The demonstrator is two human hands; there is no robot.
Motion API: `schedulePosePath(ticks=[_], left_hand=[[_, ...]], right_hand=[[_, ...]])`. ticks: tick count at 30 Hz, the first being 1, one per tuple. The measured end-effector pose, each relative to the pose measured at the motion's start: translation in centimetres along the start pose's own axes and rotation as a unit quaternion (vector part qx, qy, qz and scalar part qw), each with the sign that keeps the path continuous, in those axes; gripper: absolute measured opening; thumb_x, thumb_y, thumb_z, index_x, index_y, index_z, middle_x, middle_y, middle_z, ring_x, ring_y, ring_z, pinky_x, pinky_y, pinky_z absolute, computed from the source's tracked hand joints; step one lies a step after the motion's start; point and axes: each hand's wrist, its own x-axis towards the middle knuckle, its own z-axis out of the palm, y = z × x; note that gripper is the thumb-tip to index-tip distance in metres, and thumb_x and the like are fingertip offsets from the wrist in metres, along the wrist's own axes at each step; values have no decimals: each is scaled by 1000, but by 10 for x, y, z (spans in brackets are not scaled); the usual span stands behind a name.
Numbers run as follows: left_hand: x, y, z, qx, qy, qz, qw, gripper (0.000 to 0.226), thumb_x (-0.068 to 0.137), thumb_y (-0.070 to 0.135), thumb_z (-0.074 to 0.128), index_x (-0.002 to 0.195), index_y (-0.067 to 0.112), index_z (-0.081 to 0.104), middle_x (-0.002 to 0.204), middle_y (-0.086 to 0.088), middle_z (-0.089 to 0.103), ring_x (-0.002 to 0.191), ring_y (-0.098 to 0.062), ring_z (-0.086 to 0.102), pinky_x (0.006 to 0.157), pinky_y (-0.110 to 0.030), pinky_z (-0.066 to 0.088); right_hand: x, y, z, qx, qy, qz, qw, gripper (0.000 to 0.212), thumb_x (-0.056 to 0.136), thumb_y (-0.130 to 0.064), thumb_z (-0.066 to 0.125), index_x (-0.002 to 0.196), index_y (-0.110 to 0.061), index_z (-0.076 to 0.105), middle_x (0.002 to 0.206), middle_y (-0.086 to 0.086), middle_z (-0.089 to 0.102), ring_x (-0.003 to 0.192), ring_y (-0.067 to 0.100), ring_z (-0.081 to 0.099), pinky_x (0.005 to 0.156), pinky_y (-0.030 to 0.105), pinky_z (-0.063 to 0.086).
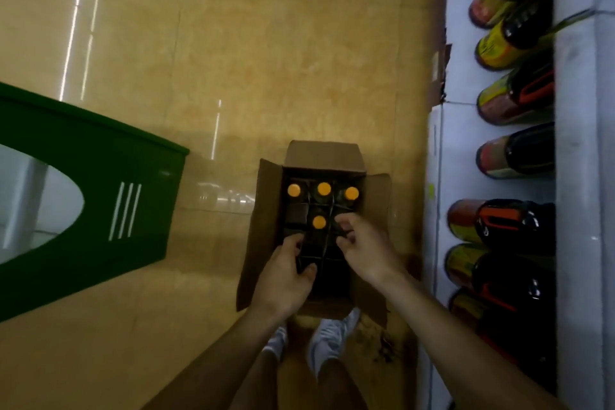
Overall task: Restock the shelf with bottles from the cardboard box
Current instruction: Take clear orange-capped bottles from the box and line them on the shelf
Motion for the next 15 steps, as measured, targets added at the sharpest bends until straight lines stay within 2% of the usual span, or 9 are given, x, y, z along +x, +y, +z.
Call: schedulePosePath(ticks=[3,8,12,15], left_hand=[[32,-15,23,2,-6,-15,1000,63,100,18,63,155,23,33,146,-4,51,132,-21,54,103,-31,48],[80,-31,59,-6,14,-19,1000,68,98,18,65,156,23,30,147,-7,52,133,-25,53,101,-38,49],[114,-43,79,-38,28,-27,999,64,95,22,66,151,22,34,142,-11,55,129,-30,56,100,-47,52],[131,-54,88,-57,36,-32,997,61,95,23,67,148,21,37,142,-10,56,127,-30,58,100,-49,52]], right_hand=[[28,20,14,-57,-22,-25,998,45,100,-17,59,142,-29,49,145,-2,51,132,19,52,105,40,49],[67,34,34,-157,-32,-97,982,49,99,-14,57,146,-25,45,146,1,48,137,23,40,110,36,40],[93,40,49,-225,-9,-140,964,53,96,-12,59,146,-25,46,143,0,51,131,23,42,112,36,37],[109,44,56,-246,-28,-154,957,55,96,-12,60,147,-25,45,144,1,50,130,24,43,111,37,38]])
